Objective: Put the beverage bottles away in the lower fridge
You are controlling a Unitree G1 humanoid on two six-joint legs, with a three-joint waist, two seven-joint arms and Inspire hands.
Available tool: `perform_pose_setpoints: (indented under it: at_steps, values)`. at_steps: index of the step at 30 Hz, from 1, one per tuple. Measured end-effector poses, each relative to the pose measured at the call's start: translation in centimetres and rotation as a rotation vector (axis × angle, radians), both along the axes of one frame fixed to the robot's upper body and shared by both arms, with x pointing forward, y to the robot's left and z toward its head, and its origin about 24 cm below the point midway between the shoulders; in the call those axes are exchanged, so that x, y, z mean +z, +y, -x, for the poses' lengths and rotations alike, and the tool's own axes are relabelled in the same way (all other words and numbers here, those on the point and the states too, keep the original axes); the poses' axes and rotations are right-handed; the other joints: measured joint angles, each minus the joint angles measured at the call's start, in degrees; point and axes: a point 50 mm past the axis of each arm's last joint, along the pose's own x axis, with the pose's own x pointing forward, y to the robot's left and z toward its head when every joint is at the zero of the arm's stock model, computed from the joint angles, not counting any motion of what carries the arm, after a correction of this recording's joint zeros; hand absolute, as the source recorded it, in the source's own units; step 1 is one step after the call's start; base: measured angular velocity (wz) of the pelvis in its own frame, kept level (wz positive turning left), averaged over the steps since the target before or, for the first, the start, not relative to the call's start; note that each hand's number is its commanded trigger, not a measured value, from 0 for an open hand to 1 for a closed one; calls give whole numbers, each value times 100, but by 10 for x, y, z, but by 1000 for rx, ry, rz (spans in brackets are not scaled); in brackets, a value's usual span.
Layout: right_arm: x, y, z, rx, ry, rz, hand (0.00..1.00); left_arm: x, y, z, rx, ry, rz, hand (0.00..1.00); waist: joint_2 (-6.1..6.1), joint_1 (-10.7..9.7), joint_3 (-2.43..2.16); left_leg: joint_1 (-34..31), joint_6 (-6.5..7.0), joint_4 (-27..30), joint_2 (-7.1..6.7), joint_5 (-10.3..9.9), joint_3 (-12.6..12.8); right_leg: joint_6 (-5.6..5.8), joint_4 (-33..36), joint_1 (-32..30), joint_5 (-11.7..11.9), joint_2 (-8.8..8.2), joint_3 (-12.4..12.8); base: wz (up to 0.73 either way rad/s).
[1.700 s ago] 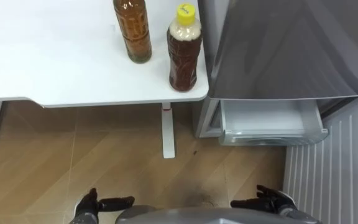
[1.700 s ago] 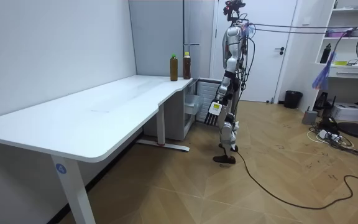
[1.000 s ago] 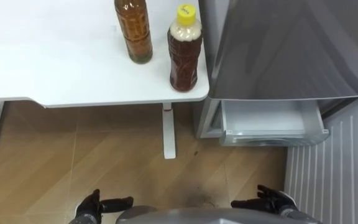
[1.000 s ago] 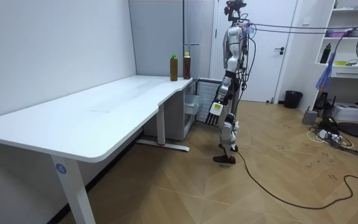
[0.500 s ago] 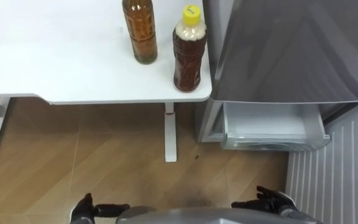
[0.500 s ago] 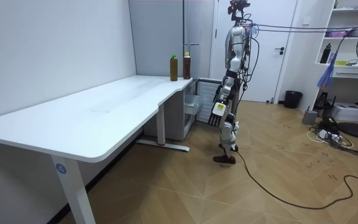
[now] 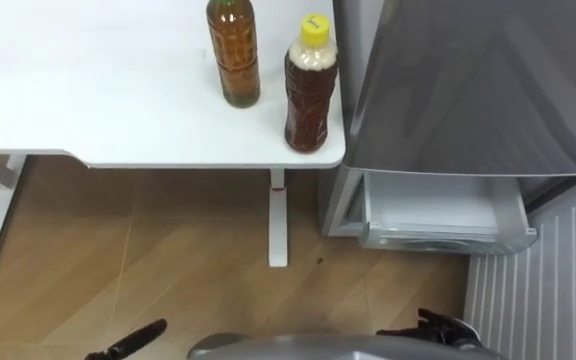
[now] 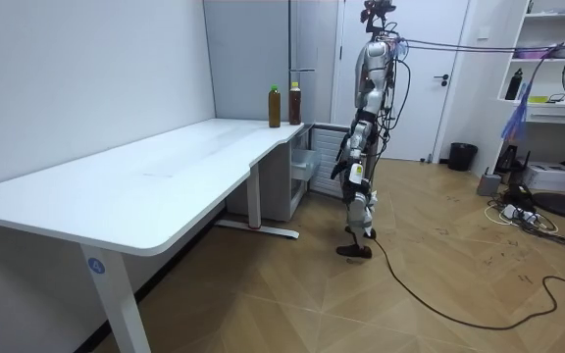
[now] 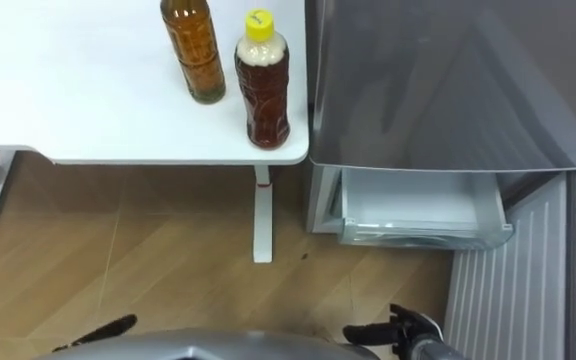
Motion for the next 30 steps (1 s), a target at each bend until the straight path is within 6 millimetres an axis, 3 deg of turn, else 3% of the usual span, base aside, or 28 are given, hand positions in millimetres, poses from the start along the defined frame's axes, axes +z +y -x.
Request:
perform_pose_setpoints:
  at_steps: [5, 12, 17, 21, 23, 30]
  values:
    - [1, -2, 1, 5, -16, 24, 0, 13, 16, -17, 259, -120, -60, 0, 10, 13, 5, 55, -3, 14, 5, -5, -5, 0, 24, 42, 0, 2, -27, 0]
    - [3, -6, -4, 21, -46, 75, 0, 55, 39, -69, 336, -285, -280, 0, 40, -8, -4, -30, -2, 46, -4, -4, -6, -4, 74, -45, -3, -1, -23, 0]
    - [4, -7, 0, 21, -53, 91, 0, 108, 54, -103, 352, -437, -508, 0, 70, 21, -25, -18, -2, 60, -1, -4, -4, -4, 83, -53, -3, 3, -11, 0]
    - [4, -9, 5, 2, -48, 109, 0, 142, 63, -115, 337, -527, -657, 0, 111, 50, -42, 14, -2, 17, 3, -4, 1, -4, 85, -59, -3, 11, 12, -5]
    - [4, -9, 6, 3, -61, 112, 0, 170, 65, -124, 338, -638, -724, 0, 139, 113, -36, 25, -5, 9, 8, -6, -3, -5, 86, -51, -2, 15, 0, 0]
    - [5, -11, 11, -12, -58, 105, 0, 241, 59, -142, 202, -947, -899, 0, 178, 120, -32, 3, -3, 22, -2, -8, -66, -4, 82, -28, -2, 9, -44, 4]
